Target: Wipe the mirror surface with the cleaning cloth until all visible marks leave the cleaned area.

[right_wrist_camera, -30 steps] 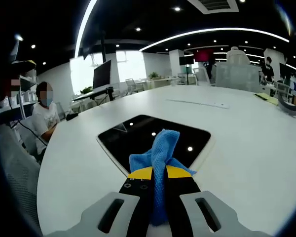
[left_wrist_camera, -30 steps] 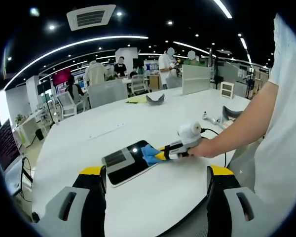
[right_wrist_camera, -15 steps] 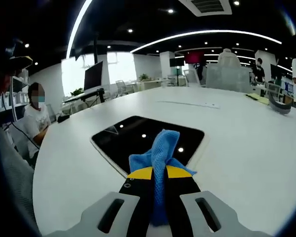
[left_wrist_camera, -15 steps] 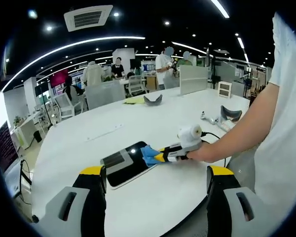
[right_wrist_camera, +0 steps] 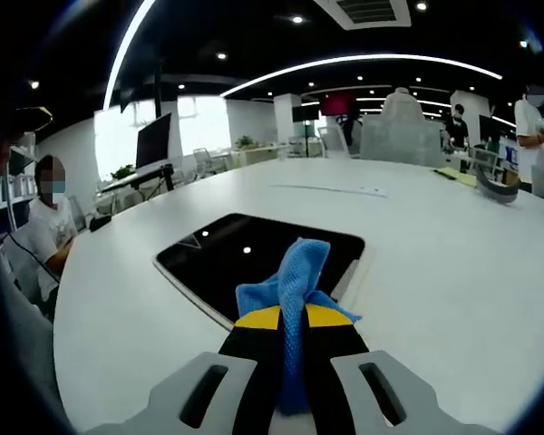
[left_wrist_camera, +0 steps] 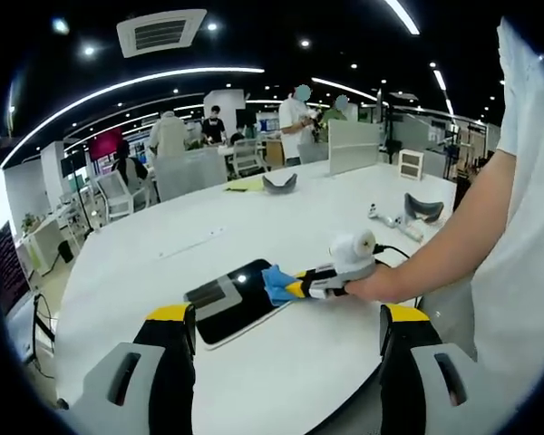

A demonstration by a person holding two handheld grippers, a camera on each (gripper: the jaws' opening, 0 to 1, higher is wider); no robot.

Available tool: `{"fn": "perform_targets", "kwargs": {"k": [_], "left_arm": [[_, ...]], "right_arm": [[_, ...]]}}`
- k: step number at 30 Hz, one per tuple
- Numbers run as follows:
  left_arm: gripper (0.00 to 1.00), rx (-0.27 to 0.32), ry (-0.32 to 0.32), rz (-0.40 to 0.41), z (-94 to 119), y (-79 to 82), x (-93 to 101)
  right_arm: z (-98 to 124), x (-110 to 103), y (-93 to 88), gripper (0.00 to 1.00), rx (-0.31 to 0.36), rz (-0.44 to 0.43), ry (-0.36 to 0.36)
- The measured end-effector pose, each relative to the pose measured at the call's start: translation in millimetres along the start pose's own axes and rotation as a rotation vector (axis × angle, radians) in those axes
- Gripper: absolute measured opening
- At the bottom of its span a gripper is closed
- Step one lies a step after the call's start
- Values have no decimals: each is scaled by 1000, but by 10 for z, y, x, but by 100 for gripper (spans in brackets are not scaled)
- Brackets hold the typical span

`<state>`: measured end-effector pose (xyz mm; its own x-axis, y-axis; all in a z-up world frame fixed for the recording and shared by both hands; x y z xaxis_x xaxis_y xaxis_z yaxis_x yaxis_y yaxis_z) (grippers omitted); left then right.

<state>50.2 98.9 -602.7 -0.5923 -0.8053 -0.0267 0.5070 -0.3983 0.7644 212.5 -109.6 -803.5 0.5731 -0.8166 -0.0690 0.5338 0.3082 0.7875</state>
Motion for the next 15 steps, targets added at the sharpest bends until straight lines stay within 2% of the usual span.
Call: {"fn": "perform_targets", "kwargs": {"k": [5, 15], "left_arm": [[84, 15, -19, 4, -45, 0, -59], [84, 24, -44, 11, -155, -56, -217]], "right_arm": [[-35, 19, 22, 3, -9, -24, -10], [-117, 43, 98, 3, -19, -19, -14]]}}
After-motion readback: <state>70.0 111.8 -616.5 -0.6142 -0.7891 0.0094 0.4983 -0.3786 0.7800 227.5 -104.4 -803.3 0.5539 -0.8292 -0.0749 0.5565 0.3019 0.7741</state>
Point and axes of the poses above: the point that each gripper's makers call its tool centre point, and the gripper's own axes: z roughly backward along the fingers, x roughly to its right, y roughly out of its top, the point moved 9 cm from there along z, roughly backward along the fingers, and after that the axes turned 13 degrees about -x, right-handed, at the moved point
